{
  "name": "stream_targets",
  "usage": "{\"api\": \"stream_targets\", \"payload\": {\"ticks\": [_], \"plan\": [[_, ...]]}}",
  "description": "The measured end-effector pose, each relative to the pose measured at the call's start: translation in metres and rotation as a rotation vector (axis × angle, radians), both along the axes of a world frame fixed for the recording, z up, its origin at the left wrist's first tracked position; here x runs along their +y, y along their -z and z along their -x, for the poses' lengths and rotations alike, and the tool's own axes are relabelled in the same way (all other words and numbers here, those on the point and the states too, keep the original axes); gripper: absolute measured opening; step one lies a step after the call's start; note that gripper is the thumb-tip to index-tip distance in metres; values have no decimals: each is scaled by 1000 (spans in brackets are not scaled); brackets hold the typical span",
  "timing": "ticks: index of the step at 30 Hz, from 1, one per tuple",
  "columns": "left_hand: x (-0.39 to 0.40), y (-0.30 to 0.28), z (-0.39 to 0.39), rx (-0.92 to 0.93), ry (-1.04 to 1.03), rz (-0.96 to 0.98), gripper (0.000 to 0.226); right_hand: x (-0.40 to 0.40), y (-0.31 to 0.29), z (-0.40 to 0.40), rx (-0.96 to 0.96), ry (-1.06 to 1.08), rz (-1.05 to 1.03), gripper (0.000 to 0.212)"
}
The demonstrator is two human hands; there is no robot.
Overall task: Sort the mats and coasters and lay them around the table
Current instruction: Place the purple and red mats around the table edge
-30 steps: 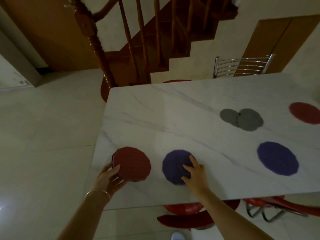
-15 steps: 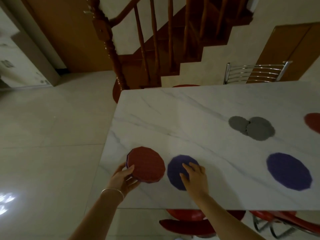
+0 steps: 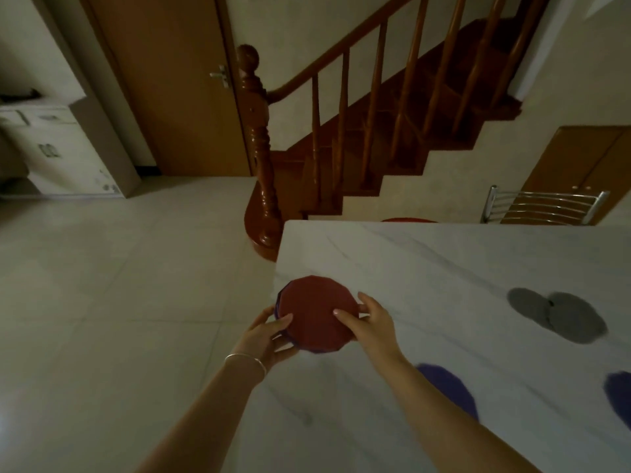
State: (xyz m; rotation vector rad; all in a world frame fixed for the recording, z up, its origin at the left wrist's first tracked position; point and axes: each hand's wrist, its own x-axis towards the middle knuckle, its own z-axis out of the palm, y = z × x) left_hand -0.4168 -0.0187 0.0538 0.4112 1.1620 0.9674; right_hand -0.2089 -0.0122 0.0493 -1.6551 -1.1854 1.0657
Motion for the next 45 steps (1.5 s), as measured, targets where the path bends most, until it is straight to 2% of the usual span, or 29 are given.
{"api": "stream_targets", "payload": {"ticks": [4, 9, 14, 19, 21, 25, 28, 31, 36, 45], "plan": [[38, -10, 61, -4, 109, -25, 57, 21, -11, 52, -14, 67, -36, 45], [78, -31, 113, 20, 236, -79, 52, 38, -34, 106, 101, 205, -30, 45], [124, -40, 127, 2, 357, -70, 45, 48, -43, 129, 179, 372, -19, 41], [170, -24, 115, -24, 485, -51, 31, 67, -39, 126, 105, 488, -45, 53], [188, -15, 110, -30, 516, -40, 37, 80, -35, 123, 91, 501, -51, 60], [240, 0, 102, 1, 639, -51, 60, 115, -10, 118, 164, 562, -62, 59], [287, 7, 95, 59, 724, -47, 46, 148, 6, 120, 198, 625, -67, 54], [328, 11, 90, 133, 800, -38, 36, 179, 11, 123, 95, 685, -50, 50], [376, 6, 54, 153, 907, -18, 31, 207, 2, 109, -18, 804, -59, 51], [382, 6, -43, 99, 1288, -15, 36, 180, -1, 80, -185, 1190, 97, 42]]}}
